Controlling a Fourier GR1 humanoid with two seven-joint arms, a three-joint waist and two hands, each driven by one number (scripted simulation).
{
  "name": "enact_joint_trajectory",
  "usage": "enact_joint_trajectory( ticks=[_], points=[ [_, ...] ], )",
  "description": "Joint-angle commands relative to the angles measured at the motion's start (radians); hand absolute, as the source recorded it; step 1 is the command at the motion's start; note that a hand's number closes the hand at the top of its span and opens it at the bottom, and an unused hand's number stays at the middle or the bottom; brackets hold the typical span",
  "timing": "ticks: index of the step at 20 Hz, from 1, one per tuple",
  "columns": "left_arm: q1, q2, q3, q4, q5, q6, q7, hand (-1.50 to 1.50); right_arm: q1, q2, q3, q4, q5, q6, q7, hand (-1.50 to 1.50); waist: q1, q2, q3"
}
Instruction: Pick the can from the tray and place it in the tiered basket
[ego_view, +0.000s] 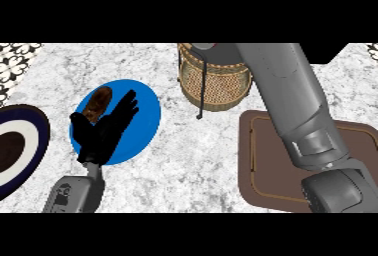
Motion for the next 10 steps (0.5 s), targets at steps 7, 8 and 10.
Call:
enact_joint_trajectory(
  ticks=[7,8,10],
  points=[
    [-0.012,0.010,0.018,0.020,0.008,-0.013,-0.015,0.00,-0.122,0.046,-0.012,0.216,-0.139,-0.134,-0.263,-1.50,0.014,0.002,-0.001],
    [0.003,0.000,0.000,0.013,-0.001,-0.012,-0.012,0.00,-0.100,0.046,-0.012,0.220,-0.158,-0.185,-0.292,-1.50,0.012,0.000,-0.001],
    [-0.029,0.003,0.014,0.027,0.004,-0.009,-0.010,0.00,-0.086,0.046,0.005,0.235,-0.148,-0.257,-0.346,-1.50,0.005,0.001,-0.001]
  ],
)
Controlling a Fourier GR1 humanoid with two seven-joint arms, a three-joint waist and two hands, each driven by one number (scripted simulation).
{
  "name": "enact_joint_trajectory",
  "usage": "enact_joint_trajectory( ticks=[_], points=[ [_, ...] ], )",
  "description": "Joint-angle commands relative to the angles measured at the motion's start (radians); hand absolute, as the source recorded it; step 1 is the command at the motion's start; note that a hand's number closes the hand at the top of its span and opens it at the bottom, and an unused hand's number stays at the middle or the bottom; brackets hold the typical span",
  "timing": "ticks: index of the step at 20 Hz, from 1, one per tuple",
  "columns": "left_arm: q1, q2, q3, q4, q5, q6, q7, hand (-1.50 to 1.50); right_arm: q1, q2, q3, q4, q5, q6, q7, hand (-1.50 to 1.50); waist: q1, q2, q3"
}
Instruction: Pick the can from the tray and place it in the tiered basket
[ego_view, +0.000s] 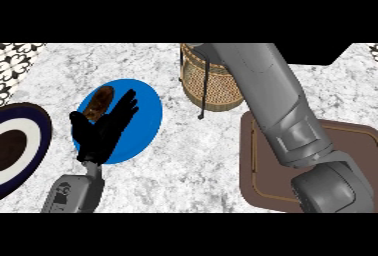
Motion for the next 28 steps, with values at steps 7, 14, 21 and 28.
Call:
enact_joint_trajectory(
  ticks=[7,14,21,28],
  points=[
    [-0.009,-0.009,0.002,-0.037,0.010,0.014,0.052,0.00,-0.035,-0.090,-0.144,0.045,-0.085,-0.183,0.035,-1.50,-0.027,-0.004,0.001],
    [0.079,0.011,0.005,-0.099,0.002,0.017,0.059,0.00,0.065,-0.372,-0.139,-0.006,-0.100,0.092,0.098,-1.50,-0.058,-0.020,0.002],
    [0.026,0.017,0.045,-0.062,0.018,0.022,0.042,0.00,0.248,-0.588,-0.149,-0.073,-0.168,0.470,0.018,-1.50,-0.072,-0.018,0.002],
    [0.041,-0.007,0.011,-0.056,-0.016,0.041,0.041,0.00,0.384,-0.830,-0.221,-0.050,-0.244,0.744,-0.077,-1.50,-0.054,-0.011,0.002]
  ],
)
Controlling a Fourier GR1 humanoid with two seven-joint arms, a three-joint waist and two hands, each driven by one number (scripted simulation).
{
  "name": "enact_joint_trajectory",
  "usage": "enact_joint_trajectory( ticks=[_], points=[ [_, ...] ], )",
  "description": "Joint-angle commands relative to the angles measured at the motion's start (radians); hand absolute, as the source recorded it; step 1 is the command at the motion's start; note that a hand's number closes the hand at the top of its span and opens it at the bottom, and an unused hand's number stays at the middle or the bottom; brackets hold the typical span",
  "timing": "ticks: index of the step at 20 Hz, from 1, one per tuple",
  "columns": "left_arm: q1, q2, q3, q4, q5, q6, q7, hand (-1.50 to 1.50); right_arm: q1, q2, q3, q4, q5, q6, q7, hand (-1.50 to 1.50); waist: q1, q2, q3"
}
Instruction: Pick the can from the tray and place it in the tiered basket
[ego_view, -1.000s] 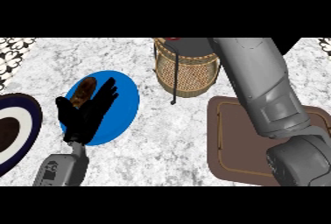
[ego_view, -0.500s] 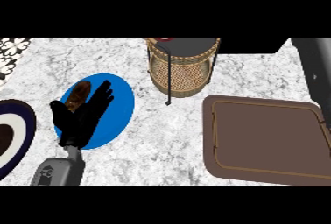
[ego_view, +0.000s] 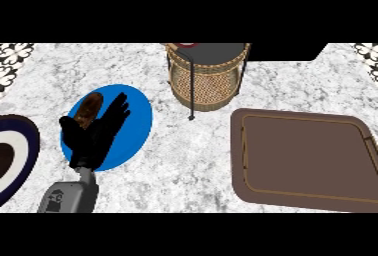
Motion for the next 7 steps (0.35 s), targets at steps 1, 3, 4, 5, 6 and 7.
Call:
enact_joint_trajectory(
  ticks=[1,3,4,5,6,7],
  points=[
    [-0.016,0.034,0.034,0.045,0.030,-0.049,-0.033,0.00,0.095,-0.139,-0.046,0.029,-0.041,0.149,-0.086,-1.50,0.010,0.006,0.000],
    [-0.033,0.008,0.007,0.029,0.002,-0.017,-0.016,0.00,0.057,-0.207,-0.062,0.087,-0.043,0.184,-0.074,-1.50,0.022,0.008,0.000],
    [-0.030,0.001,0.009,0.057,0.002,-0.016,-0.030,0.00,0.111,-0.225,-0.071,0.061,-0.061,0.224,-0.092,-1.50,0.011,0.005,0.000],
    [-0.020,0.014,0.010,0.014,0.021,-0.039,-0.015,0.00,0.094,-0.264,-0.076,0.101,-0.050,0.228,-0.105,-1.50,0.024,0.007,0.000],
    [-0.057,0.022,0.020,-0.001,0.026,-0.026,0.037,0.00,0.120,-0.255,-0.073,0.103,-0.044,0.220,-0.147,-1.50,0.024,0.007,0.001],
    [-0.025,-0.004,-0.006,0.055,-0.006,-0.023,-0.045,0.00,0.128,-0.306,-0.095,0.146,-0.049,0.255,-0.192,-1.50,0.028,0.013,0.001]
  ],
)
